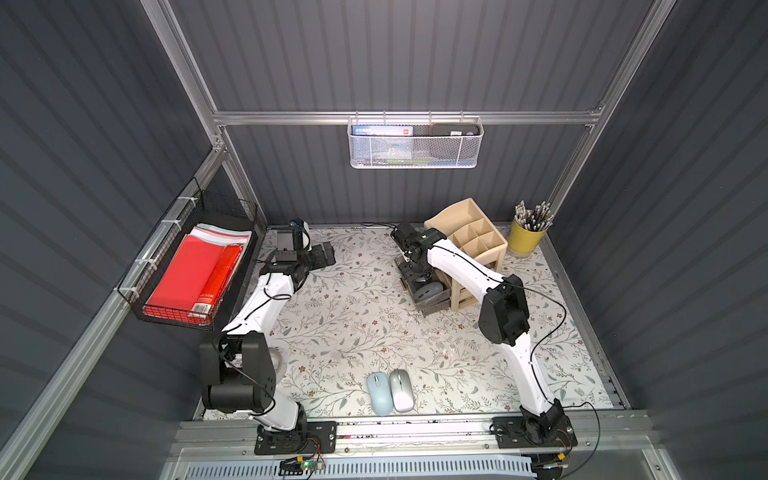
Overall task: Take the mice out of the drawer
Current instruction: Pick up the mouse from the drawer.
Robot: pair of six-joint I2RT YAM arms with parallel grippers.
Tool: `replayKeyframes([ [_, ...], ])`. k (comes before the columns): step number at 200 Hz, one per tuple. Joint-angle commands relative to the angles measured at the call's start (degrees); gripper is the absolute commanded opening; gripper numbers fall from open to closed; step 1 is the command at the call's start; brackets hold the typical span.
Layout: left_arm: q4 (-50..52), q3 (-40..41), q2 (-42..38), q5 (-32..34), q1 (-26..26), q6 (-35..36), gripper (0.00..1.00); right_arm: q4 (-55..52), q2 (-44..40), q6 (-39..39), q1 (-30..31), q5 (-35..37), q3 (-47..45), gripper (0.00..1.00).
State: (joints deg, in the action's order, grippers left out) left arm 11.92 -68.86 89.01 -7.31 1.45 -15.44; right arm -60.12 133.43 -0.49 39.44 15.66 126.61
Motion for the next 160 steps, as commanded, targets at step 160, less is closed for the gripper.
replayKeyframes([
  [160, -2.1, -0.7, 2.7, -8.8, 0.2, 1.3, 0.99, 20.8, -50.0, 28.5, 20.3, -8.8, -60.9, 0.46],
])
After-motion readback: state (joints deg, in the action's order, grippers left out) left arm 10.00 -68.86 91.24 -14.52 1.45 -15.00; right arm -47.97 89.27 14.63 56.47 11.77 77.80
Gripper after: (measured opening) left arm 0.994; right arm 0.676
